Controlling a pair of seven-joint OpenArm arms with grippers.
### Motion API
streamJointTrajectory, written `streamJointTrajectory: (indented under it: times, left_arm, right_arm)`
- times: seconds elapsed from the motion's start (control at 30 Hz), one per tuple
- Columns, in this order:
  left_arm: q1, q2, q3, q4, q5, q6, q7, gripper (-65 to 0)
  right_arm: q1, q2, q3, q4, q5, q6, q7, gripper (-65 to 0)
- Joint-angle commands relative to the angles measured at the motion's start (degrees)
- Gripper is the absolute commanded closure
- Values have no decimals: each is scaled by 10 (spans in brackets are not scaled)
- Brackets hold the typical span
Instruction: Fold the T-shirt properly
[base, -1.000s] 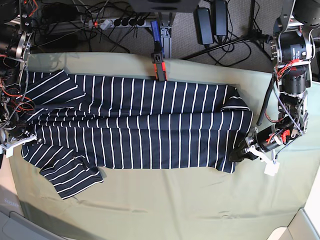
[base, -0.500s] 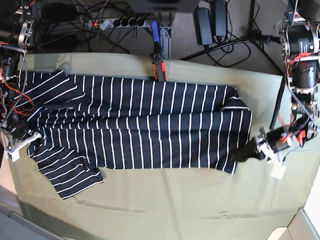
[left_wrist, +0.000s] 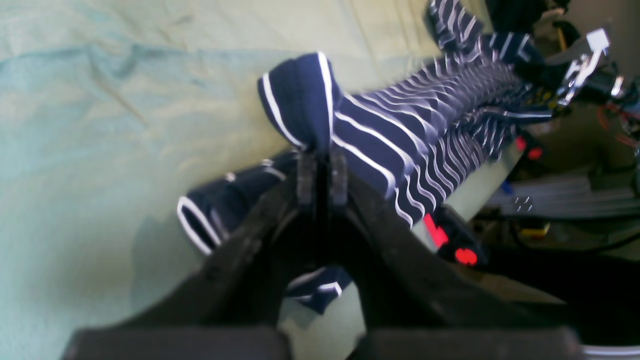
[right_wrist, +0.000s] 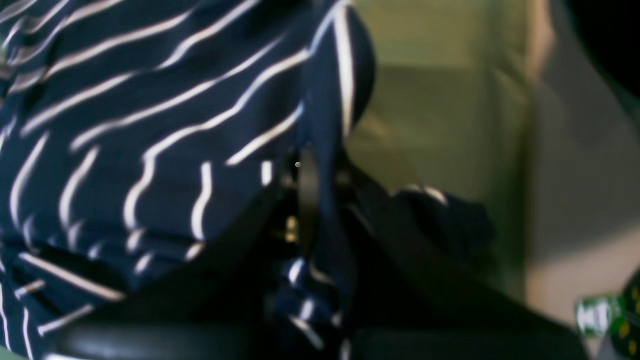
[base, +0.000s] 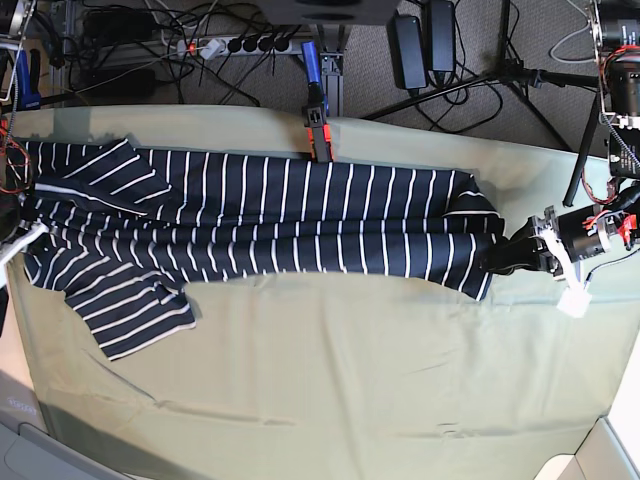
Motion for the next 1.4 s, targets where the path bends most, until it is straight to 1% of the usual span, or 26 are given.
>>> streamJointTrajectory:
  times: [0.0, 0.13, 0.27, 0.3, 0.37, 0.4, 0.47, 0.53, 0.6, 0.73, 0.8, 0.9, 1.03, 1.13, 1.37]
  left_arm:
    - [-6, -12, -4, 12, -12, -9, -7, 0]
    - [2, -13, -4, 12, -12, -9, -5, 0]
    - [3, -13, -4, 12, -13, -9, -5, 0]
    - [3, -13, -4, 12, -13, -9, -5, 0]
    - [3, -12, -4, 12, -13, -9, -5, 0]
    - [3, -13, -4, 12, -13, -9, -5, 0]
    - [3, -12, -4, 12, -12, -9, -5, 0]
    - [4, -13, -4, 12, -12, -9, -3, 0]
    - [6, -13, -4, 12, -12, -9, 3, 0]
    - [21, -13, -4, 24, -12, -9, 4, 0]
    - [32, -13, -4, 41, -12, -9, 4, 0]
    - [48, -13, -4, 73, -9, -9, 4, 0]
    - [63, -14, -4, 102, -7, -9, 3, 0]
    - [70, -16, -4, 110, -7, -9, 3, 0]
    - [70, -19, -4, 110, -7, -9, 3, 0]
  right_arm:
    - [1, 21, 17, 9, 6, 4, 6, 0]
    - [-22, 22, 52, 9, 14, 4, 7, 0]
    - [-28, 21, 55, 3, -5, 4, 7, 0]
    - [-28, 21, 55, 3, -13, 4, 9, -86]
    - [-28, 21, 55, 3, -31, 3, 11, -360]
    - [-28, 21, 55, 3, -32, 3, 19, -455]
    - [-26, 21, 55, 3, -33, -4, 39, -449]
    - [-16, 21, 55, 3, -41, -22, 51, -449]
    - [3, 21, 55, 3, -42, -34, 54, -449]
    - [62, 12, 54, -3, -47, -37, 53, -449]
    - [95, 5, 49, -23, -48, -37, 54, -449]
    - [145, -14, 26, -83, -51, -35, 73, -449]
    - [201, -50, -16, -172, -83, -34, 114, -449]
    - [223, -76, -47, -219, -93, -23, 115, -449]
    - [229, -127, -103, -230, -109, -20, 115, -449]
